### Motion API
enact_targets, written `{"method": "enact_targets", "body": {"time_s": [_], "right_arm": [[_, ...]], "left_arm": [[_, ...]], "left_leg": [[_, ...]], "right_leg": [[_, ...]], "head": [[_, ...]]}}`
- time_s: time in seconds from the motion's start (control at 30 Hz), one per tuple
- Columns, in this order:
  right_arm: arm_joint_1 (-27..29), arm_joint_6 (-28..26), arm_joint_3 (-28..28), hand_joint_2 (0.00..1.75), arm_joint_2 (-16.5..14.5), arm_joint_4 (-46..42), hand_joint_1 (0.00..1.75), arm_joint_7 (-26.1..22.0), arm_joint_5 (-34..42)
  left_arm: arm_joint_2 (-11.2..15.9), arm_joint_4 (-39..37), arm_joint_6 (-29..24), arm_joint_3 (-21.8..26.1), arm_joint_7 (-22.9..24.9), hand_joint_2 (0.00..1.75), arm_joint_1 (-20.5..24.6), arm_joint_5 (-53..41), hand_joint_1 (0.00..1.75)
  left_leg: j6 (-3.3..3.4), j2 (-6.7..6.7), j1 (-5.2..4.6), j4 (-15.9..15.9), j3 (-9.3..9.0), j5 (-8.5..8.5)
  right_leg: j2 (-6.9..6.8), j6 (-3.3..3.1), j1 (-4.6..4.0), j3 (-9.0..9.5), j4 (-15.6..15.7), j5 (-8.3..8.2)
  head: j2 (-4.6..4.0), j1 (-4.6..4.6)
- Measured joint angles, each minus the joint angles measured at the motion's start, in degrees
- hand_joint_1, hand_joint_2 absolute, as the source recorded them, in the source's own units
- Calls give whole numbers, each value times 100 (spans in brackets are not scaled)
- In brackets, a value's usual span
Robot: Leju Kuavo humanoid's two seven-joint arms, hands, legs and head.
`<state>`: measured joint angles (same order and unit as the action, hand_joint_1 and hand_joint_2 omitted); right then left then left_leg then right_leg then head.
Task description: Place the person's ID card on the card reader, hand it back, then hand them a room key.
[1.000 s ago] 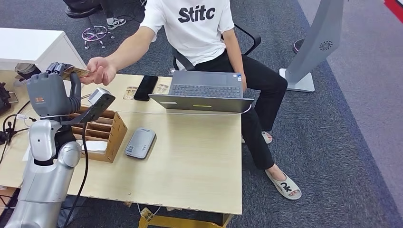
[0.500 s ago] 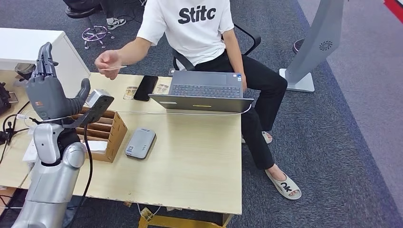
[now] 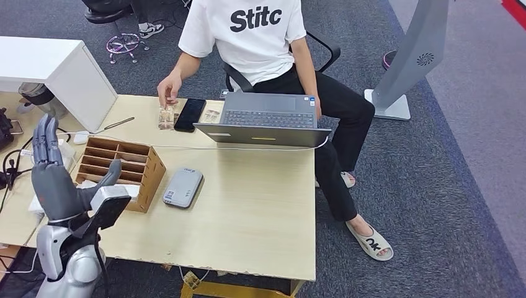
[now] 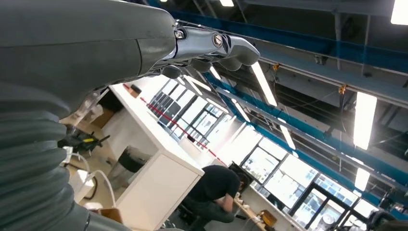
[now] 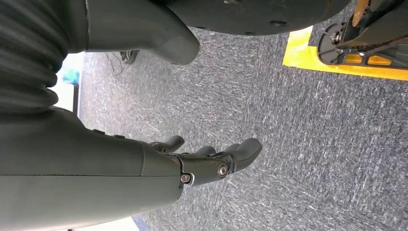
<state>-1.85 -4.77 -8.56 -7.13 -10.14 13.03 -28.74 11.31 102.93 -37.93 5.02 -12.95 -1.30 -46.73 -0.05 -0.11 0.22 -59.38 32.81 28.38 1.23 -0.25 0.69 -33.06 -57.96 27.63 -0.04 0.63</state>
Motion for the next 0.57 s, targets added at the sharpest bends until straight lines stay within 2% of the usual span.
{"method": "enact_targets", "body": {"time_s": [0.17,0.3,0.37,0.43,0.53,0.57], "right_arm": [[28,-28,-109,175,-3,0,0,-91,7],[50,-80,-197,175,-20,0,0,-167,-19],[54,-110,-232,175,-32,0,0,-170,-57],[53,-118,-258,175,-42,0,0,-159,-107],[49,-103,-278,175,-54,0,0,-125,-180],[47,-100,-279,175,-55,0,0,-120,-194]], "left_arm": [[-580,797,-89,698,-967,175,-1055,1347,0],[-1376,1158,654,1815,-1695,175,-1496,2480,0],[-1798,1193,1027,2549,-1933,175,-1490,2706,0],[-2159,1129,1137,3280,-2041,175,-1369,2599,0],[-2437,572,1059,4345,-1910,175,-1028,2186,0],[-2465,429,1047,4530,-1862,175,-961,2117,0]], "left_leg": [[8,-2,-1,0,3,10],[10,-4,-2,0,5,13],[10,-6,-2,0,5,13],[10,-7,-2,0,3,13],[9,-8,-3,0,-1,13],[9,-9,-2,1,-2,13]], "right_leg": [[-2,4,1,1,2,7],[-5,4,1,3,3,8],[-9,4,1,4,3,8],[-11,4,1,5,3,7],[-12,4,1,9,2,7],[-12,3,1,9,2,7]], "head": [[0,0],[1,1],[1,1],[1,0],[0,0],[0,0]]}}
